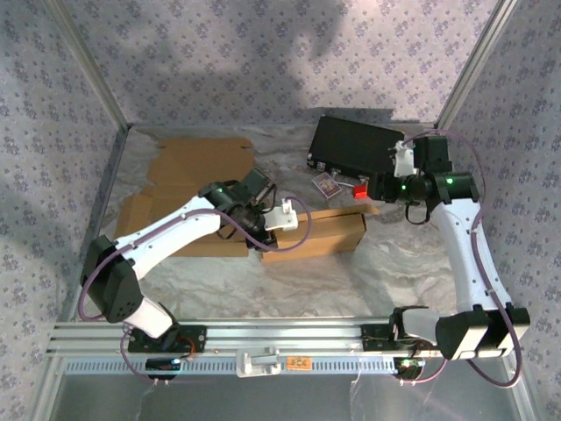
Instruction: Fold the paper box
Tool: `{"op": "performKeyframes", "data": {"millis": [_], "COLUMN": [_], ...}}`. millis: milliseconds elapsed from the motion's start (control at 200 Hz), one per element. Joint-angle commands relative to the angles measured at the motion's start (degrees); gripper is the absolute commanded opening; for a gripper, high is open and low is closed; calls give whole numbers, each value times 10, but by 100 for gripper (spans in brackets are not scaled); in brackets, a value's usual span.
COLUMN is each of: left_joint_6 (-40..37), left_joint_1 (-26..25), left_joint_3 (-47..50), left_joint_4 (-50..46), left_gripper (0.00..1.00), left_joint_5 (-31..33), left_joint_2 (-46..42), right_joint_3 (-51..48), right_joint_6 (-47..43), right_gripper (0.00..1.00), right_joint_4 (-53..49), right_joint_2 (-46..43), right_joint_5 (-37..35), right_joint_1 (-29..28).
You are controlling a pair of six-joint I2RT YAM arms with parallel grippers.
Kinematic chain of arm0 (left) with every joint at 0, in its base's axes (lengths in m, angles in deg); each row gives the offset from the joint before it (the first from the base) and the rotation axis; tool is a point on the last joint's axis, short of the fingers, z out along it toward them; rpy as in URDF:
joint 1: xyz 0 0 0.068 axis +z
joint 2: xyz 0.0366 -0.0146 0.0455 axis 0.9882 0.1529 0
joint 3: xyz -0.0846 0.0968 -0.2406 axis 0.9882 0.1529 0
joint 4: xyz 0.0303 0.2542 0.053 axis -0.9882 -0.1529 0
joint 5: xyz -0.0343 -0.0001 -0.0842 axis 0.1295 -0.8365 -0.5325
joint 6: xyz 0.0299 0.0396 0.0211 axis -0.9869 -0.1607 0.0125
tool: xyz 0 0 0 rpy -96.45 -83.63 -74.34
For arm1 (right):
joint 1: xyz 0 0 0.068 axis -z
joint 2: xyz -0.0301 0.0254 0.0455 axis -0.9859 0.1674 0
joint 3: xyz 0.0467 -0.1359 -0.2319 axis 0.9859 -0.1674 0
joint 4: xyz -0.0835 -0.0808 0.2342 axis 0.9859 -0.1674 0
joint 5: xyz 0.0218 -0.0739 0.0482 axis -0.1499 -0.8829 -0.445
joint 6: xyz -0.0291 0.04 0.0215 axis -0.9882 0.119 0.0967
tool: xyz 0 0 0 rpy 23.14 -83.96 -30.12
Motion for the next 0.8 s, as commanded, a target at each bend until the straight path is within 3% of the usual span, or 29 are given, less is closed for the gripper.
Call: {"op": "performKeyframes", "data": {"millis": [0, 285, 595, 795], "left_joint_6": [-33, -60, -56, -53], "left_joint_1": [21, 44, 46, 47], "left_joint_3": [10, 10, 15, 12], "left_joint_4": [-31, -33, -25, -24], "left_gripper": [37, 37, 37, 37], "left_joint_5": [-32, -68, -68, -68], "left_joint_2": [-14, -3, 0, 0], "right_joint_3": [-2, -34, -32, -35], "right_joint_6": [-106, -155, -179, -178], "right_gripper": [45, 42, 50, 44], "right_joint_4": [-32, -33, -14, -8], "right_joint_2": [-3, -7, 28, 42], "right_joint_5": [0, -15, -23, -19], "right_joint_1": [-13, -37, -44, -44]}}
